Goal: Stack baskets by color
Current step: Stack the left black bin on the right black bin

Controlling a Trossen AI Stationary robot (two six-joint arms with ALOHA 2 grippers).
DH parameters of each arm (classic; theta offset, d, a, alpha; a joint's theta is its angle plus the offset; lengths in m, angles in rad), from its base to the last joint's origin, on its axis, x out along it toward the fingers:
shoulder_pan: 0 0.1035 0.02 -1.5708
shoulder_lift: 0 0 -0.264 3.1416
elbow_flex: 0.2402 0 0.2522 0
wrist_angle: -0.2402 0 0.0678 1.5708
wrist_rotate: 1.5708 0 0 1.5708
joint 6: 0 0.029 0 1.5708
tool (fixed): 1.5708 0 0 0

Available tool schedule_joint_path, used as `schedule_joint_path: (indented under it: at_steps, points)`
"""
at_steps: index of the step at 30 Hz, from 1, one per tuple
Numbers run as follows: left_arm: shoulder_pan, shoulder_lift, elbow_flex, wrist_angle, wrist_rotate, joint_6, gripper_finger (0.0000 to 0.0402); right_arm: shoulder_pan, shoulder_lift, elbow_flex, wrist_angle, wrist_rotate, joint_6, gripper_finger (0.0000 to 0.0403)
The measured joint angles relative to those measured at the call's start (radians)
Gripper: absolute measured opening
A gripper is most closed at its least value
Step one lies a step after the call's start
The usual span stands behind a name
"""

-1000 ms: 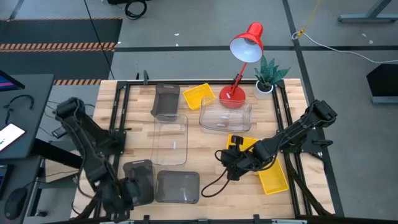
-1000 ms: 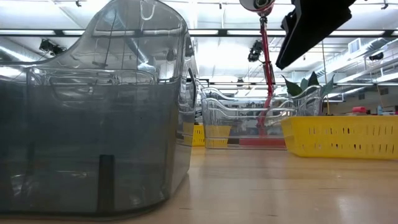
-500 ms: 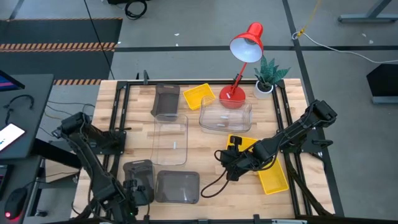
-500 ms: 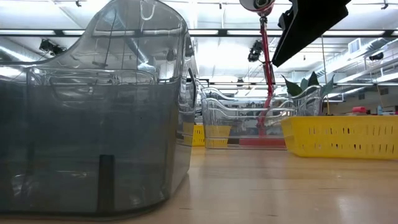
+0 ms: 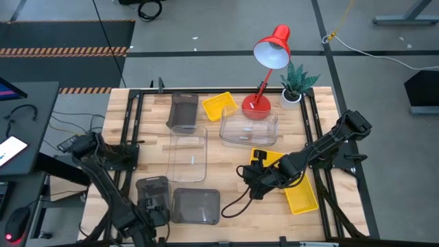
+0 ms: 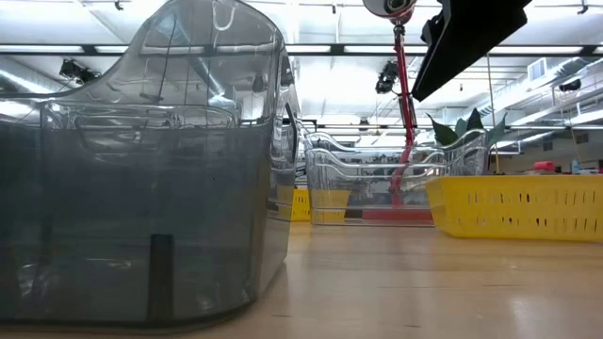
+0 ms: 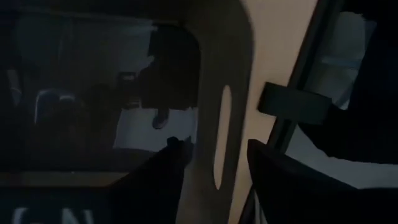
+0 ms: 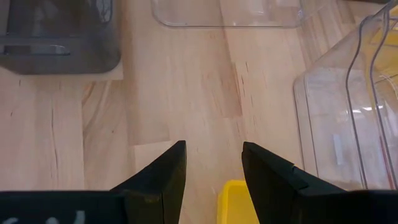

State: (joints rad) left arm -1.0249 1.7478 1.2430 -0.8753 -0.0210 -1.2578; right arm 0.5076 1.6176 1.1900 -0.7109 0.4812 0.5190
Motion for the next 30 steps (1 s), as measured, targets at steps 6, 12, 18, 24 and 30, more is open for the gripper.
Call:
schedule_joint_path:
  at_steps: [6,12,18,24,30]
  points:
    - [0.026,0.002,0.0,-0.003,0.024,-0.08,0.0131,0.0,0.0,0.0,0.002,-0.003,0.0,0.0162]
    - [0.038,0.002,0.0,-0.002,0.025,-0.134,0.0043,-0.004,0.0,0.0,0.017,-0.003,-0.026,0.0162]
    - [0.055,-0.002,0.0,-0.006,0.068,-0.233,0.0011,-0.004,0.0,0.0,0.049,-0.011,-0.033,0.0162]
    - [0.071,-0.034,0.049,-0.068,0.124,-0.31,0.0006,0.01,0.0,0.0,0.098,-0.017,-0.052,0.0162]
    - [0.102,-0.04,0.246,-0.312,0.127,-0.338,0.0006,0.009,0.0,0.0,0.082,-0.063,-0.11,0.0162]
